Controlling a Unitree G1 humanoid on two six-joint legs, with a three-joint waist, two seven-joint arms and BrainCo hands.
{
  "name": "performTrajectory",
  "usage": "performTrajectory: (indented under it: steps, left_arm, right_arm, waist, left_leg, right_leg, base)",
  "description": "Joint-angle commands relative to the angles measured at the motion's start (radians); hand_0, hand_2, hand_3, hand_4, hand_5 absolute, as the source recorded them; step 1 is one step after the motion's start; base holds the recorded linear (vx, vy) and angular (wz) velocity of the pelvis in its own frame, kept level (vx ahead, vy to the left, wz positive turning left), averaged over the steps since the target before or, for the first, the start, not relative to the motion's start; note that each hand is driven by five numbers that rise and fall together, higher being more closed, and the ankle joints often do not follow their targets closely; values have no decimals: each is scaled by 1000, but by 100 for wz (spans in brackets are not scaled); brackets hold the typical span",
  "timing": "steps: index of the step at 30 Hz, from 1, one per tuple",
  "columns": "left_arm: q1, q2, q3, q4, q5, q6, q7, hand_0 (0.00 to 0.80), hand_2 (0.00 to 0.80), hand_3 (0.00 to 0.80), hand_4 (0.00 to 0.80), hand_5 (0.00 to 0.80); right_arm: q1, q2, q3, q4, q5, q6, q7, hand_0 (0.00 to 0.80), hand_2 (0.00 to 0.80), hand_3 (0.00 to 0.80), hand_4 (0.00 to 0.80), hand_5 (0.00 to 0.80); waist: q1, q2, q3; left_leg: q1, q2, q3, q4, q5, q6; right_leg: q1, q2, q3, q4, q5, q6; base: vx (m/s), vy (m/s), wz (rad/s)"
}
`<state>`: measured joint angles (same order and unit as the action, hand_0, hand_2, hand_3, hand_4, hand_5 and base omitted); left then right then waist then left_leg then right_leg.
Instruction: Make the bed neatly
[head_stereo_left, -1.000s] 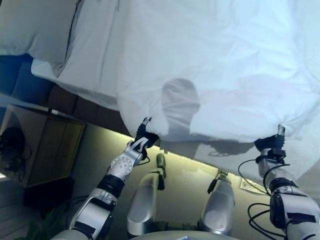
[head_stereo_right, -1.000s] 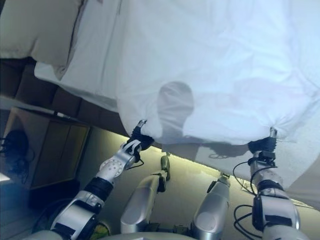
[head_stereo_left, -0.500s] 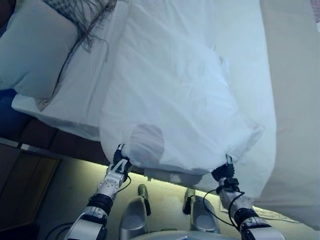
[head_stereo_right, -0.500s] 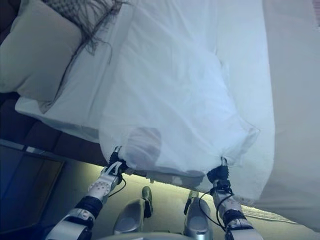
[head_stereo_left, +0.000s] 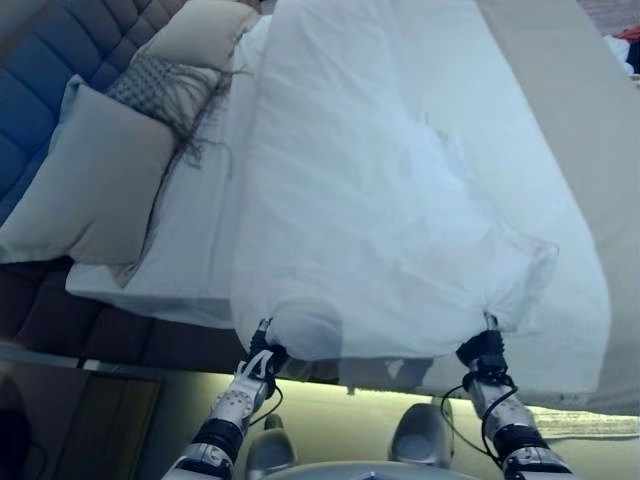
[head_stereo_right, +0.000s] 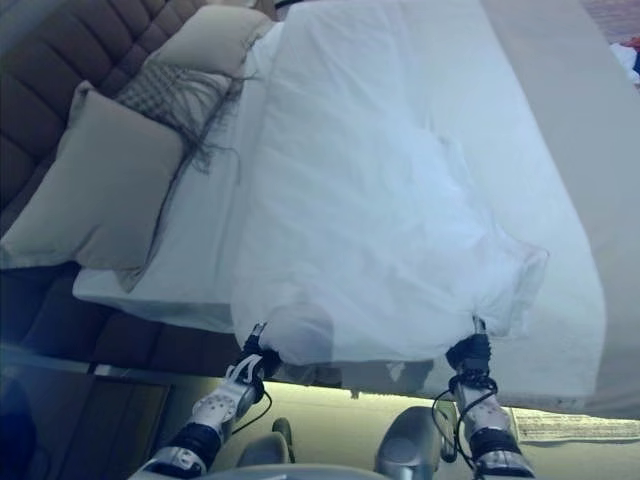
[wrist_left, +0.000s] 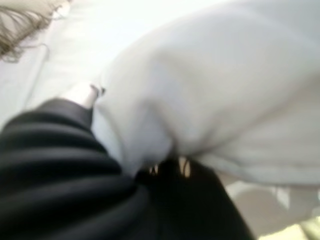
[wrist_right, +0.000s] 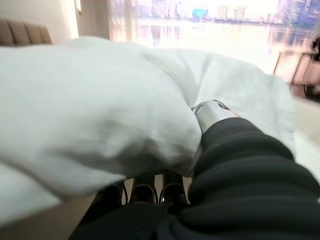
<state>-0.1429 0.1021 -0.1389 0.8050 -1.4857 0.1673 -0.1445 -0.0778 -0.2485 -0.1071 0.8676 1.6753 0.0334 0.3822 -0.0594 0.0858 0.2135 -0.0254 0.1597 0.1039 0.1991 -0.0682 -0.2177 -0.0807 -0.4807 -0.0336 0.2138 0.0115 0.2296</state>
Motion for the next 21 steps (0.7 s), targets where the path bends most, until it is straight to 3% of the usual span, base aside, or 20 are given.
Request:
performTrajectory:
  steps: [1,2,4,5,6,9,11,15,18,21]
  left_arm:
    - [-26,33,26,-77,53,35,1,800,800,800,800,800]
    - [-22,59,32,-85,82,41,0,800,800,800,800,800]
    - [-2,94,46,-114,104,40,25,800,800,800,800,800]
    - [-2,113,50,-109,107,39,23,800,800,800,800,800]
    - [-19,124,61,-89,120,37,15,800,800,800,800,800]
    - [-61,122,55,-62,138,17,19,800,800,800,800,800]
    - [-74,118,39,-77,141,14,34,800,800,800,800,800]
    - [-64,86,5,-111,64,-13,-12,800,800,800,800,800]
    - [-71,58,-18,-92,0,-28,-32,800,800,800,800,800]
    - [-31,40,-13,-91,5,-29,-37,800,800,800,800,800]
  right_arm:
    - [-41,-25,-26,-81,-36,-21,18,800,800,800,800,800]
    - [-33,-5,-29,-87,-44,-12,19,800,800,800,800,800]
    - [-4,26,-2,-127,-39,-9,5,800,800,800,800,800]
    - [24,46,22,-153,-26,-16,-1,800,800,800,800,800]
    - [47,62,35,-151,-14,-6,16,800,800,800,800,800]
    - [66,75,66,-104,20,10,62,800,800,800,800,800]
    - [67,87,85,-92,41,1,73,800,800,800,800,800]
    - [11,63,148,-123,92,-56,50,800,800,800,800,800]
    - [-39,42,161,-120,100,-64,39,800,800,800,800,800]
    - [-28,39,149,-131,69,-52,27,800,800,800,800,800]
  waist:
    - [5,29,-45]
    - [17,17,-44]
    - [20,-4,-42]
    - [17,-15,-48]
    - [18,-26,-60]
    - [30,-46,-68]
    - [54,-58,-63]
    - [67,-42,-7]
    - [55,-33,19]
    - [49,-26,4]
  left_leg:
    - [-34,71,-72,60,41,31]
    - [-18,52,-51,49,24,53]
    - [-11,19,-32,34,25,87]
    - [-21,-1,-31,28,30,106]
    - [-36,-18,-14,20,42,125]
    - [-62,-33,0,18,63,140]
    - [-86,-29,-12,21,84,125]
    - [-165,-22,-47,8,160,89]
    - [-206,49,-57,36,244,44]
    - [-170,135,-96,10,304,15]
  right_leg:
    - [14,-28,-1,-93,189,32]
    - [-8,-51,-42,-80,232,32]
    - [-57,-17,-24,-8,226,32]
    - [-68,32,-19,48,169,32]
    - [-76,91,-49,98,115,22]
    - [-89,227,-127,165,11,-22]
    - [-73,264,-177,114,-10,-56]
    - [-72,320,-169,10,22,-93]
    - [-68,327,-163,-30,35,-111]
    - [-52,320,-139,-28,25,-110]
  base:
    - [-20,156,-7]
    - [-75,202,-17]
    - [-112,184,-27]
    - [-135,197,-22]
    - [-151,199,-19]
    - [-118,36,-18]
    - [-123,-140,18]
    - [-304,-26,75]
    - [-201,113,14]
    - [87,235,3]
